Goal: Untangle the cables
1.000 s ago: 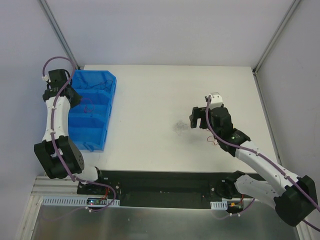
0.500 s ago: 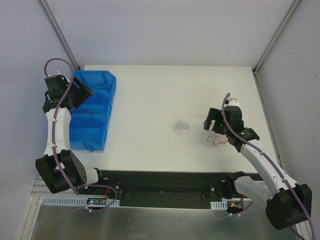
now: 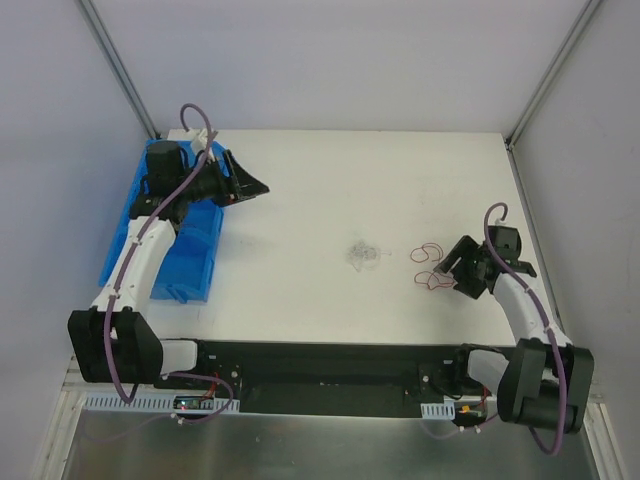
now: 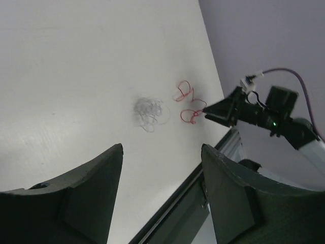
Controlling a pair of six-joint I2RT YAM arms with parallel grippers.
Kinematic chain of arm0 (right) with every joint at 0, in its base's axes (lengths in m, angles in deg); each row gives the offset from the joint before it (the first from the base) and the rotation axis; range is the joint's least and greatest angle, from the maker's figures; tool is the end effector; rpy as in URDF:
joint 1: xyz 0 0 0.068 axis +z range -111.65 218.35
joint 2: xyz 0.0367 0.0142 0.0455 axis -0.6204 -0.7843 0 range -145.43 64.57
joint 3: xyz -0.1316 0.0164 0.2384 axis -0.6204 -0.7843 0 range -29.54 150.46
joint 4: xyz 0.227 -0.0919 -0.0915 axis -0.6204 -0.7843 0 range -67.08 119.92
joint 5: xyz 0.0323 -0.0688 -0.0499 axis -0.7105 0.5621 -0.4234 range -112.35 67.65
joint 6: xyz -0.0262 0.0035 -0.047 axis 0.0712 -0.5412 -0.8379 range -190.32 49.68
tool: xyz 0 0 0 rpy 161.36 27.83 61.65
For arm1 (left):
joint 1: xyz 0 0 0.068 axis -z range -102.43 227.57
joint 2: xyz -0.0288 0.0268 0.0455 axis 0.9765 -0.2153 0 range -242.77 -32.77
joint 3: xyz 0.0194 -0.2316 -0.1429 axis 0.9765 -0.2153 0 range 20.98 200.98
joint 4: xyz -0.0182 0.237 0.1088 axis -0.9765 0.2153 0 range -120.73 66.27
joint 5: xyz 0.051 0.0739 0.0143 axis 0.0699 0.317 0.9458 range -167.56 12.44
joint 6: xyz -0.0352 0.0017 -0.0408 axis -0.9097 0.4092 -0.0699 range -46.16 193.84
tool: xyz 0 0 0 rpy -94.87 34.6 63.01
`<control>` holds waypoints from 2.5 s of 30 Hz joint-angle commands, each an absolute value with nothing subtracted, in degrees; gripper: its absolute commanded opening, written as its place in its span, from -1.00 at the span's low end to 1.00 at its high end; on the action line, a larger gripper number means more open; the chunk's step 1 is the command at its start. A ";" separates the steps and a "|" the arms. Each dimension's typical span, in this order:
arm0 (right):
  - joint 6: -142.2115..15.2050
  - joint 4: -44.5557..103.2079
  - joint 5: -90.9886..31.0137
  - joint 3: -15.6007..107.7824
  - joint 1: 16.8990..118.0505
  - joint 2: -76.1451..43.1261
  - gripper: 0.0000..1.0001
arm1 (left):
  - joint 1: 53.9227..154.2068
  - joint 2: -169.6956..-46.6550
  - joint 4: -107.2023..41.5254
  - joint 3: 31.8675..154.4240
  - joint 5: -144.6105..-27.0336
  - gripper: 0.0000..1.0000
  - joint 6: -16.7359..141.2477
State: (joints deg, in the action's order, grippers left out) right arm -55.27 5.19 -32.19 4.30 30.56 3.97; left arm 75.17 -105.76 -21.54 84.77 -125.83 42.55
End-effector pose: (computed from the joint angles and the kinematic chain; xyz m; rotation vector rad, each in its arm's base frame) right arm 0.2030 -0.0216 0.2014 0.4160 2.4348 0.2667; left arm 0.2877 -0.0145 0.3552 0.0362 1.9366 -1.1313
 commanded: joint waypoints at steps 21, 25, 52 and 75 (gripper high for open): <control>-61.52 13.31 -34.92 3.68 33.68 -2.23 -0.99 | 94.17 -107.74 -23.79 85.75 -130.30 -0.11 50.89; -63.11 11.91 -32.01 5.26 39.56 -1.26 -0.99 | 96.28 -105.72 -24.05 85.66 -129.68 0.02 52.65; -55.92 26.48 -73.14 24.94 53.90 17.91 -0.99 | 108.67 -93.86 -45.85 77.67 -138.12 0.17 49.23; -19.52 63.23 -70.95 44.11 66.56 -1.70 -0.99 | 118.70 -96.22 -75.65 61.58 -103.22 0.29 44.57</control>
